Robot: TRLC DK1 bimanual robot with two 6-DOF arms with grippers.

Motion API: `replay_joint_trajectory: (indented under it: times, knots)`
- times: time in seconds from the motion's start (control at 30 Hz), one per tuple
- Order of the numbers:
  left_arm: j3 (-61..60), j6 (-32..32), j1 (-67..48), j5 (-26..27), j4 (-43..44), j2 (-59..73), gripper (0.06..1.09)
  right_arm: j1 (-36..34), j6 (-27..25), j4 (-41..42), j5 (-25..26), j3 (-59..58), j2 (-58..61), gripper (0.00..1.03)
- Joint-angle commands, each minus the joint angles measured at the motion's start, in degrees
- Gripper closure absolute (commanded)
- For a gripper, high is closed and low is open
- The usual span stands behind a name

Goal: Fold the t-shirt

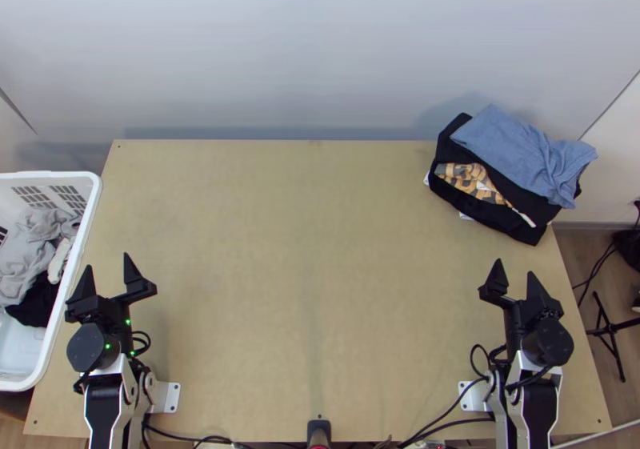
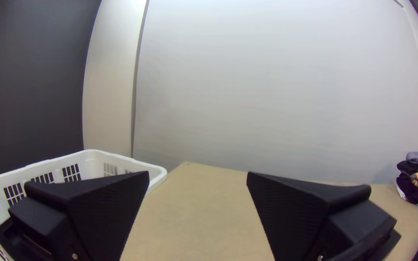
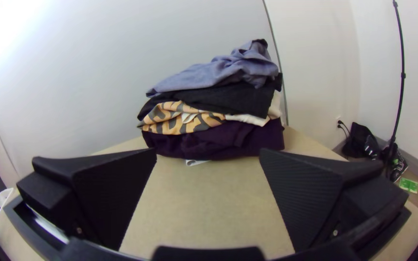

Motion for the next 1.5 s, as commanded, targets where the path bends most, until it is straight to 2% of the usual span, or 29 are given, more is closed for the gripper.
replay_joint_trajectory:
  times: [0.0, 1.17, 1.37, 1.47]
  knots:
    - [0.0, -0.1, 0.0, 0.0, 0.0, 0.0, 0.10, 0.0, 0.0, 0.0, 0.0, 0.0, 0.0, 0.04]
    - [0.0, -0.1, 0.0, 0.0, 0.0, 0.0, 0.10, 0.0, 0.0, 0.0, 0.0, 0.0, 0.0, 0.04]
    - [0.1, -0.2, 0.0, 1.7, -0.4, 0.0, 0.10, 0.0, 0.0, 0.0, 0.0, 0.0, 0.0, 0.04]
    - [0.5, 3.5, 1.6, 1.5, -1.3, 0.0, 0.10, 0.0, 0.1, 0.0, 0.0, 0.0, 0.0, 0.04]
